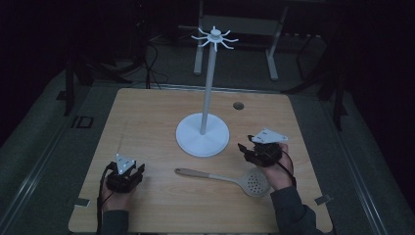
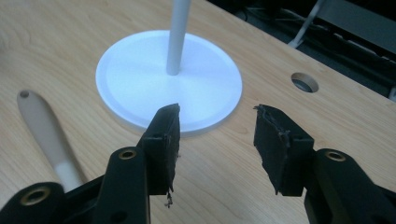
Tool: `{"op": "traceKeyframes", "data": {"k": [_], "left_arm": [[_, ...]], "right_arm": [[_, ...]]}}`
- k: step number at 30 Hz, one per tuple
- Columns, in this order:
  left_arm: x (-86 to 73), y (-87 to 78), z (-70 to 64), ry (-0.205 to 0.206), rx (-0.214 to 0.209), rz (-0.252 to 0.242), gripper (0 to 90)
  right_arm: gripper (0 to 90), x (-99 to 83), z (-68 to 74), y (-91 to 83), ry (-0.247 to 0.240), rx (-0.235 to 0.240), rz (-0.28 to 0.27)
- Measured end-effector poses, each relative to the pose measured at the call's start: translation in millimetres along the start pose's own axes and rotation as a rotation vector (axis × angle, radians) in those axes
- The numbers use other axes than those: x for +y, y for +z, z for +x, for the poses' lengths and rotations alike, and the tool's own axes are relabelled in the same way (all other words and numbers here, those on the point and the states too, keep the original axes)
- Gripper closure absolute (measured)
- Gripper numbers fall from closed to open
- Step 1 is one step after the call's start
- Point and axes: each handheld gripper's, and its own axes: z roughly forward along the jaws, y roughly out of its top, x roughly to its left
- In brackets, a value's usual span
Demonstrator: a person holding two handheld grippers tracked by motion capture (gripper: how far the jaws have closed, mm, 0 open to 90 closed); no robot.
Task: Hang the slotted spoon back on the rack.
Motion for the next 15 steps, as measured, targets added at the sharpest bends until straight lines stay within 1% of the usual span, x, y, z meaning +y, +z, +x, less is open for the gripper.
{"op": "traceKeyframes", "data": {"k": [1, 2, 3, 6, 9, 11, 15], "left_arm": [[0.0, 0.0, 0.0, 0.000, 0.000, 0.000, 62.7], [-0.6, 0.4, 0.0, 0.001, 0.002, -0.001, 61.8], [-0.6, 0.4, 0.0, 0.001, 0.002, -0.001, 61.3], [-2.5, 0.0, -0.7, -0.002, 0.001, 0.003, 60.3], [-3.9, -0.1, -0.9, 0.000, -0.009, 0.012, 58.6], [-4.1, 0.0, -1.3, 0.003, -0.009, 0.016, 57.9], [-4.2, 0.2, -1.9, 0.005, -0.015, 0.017, 58.0]], "right_arm": [[50.2, 0.0, 0.0, 0.0, 0.000, 0.000, 0.000], [50.1, 2.0, 2.9, 2.4, -0.020, 0.005, 0.016], [50.1, 2.0, 2.9, 2.4, -0.020, 0.005, 0.016], [48.9, 5.7, 7.1, 6.3, -0.051, 0.012, 0.039], [47.8, 7.8, 9.7, 9.7, -0.057, 0.022, 0.053], [47.5, 8.9, 12.3, 12.2, -0.074, 0.025, 0.066], [48.8, 11.3, 17.8, 15.0, -0.088, 0.038, 0.078]]}}
